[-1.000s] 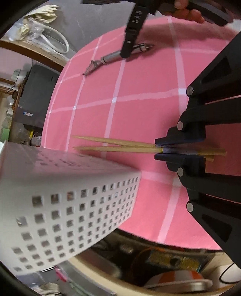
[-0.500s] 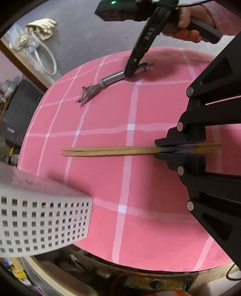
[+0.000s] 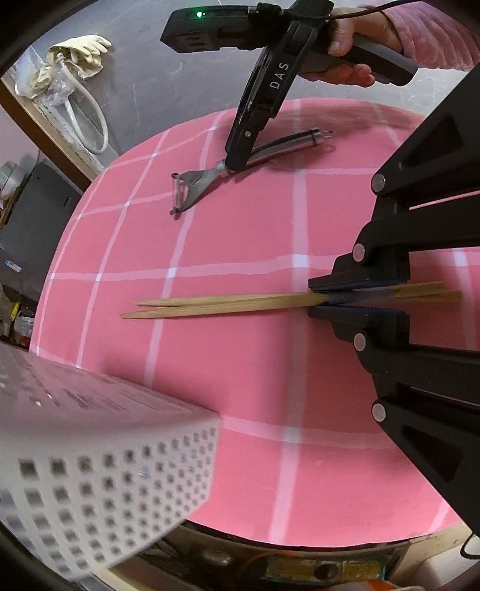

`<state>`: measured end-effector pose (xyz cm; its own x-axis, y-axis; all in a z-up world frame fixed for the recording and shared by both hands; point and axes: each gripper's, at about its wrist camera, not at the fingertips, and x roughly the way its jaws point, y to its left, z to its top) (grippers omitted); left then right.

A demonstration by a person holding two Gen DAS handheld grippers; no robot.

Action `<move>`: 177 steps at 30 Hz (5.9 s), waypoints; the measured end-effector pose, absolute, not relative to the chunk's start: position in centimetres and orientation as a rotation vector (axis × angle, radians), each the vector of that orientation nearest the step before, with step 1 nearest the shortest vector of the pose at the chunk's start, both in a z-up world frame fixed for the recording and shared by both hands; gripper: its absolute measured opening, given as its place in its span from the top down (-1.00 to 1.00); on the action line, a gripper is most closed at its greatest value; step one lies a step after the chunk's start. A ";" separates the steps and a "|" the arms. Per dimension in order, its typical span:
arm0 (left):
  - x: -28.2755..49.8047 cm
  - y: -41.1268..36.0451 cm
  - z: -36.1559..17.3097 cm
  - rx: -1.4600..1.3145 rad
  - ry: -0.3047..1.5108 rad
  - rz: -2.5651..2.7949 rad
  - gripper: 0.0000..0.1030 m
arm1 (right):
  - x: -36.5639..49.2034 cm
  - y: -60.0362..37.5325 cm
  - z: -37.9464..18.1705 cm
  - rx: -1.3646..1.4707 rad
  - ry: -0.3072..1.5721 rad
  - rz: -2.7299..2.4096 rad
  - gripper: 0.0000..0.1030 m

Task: Organize utensils

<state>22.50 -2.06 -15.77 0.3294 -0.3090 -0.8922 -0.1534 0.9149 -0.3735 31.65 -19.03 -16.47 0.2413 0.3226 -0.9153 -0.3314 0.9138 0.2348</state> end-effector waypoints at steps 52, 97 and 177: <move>20.2 2.3 1.5 -0.436 0.645 -0.253 0.87 | 26.9 -20.3 -2.4 0.293 0.702 0.587 0.69; 23.7 11.2 -3.0 -0.352 0.199 -0.093 0.86 | 28.8 -4.7 -5.0 0.305 0.280 0.756 0.68; 10.2 5.4 4.4 -0.236 0.372 0.025 -0.99 | 14.2 -21.2 5.5 0.151 0.322 0.272 -0.98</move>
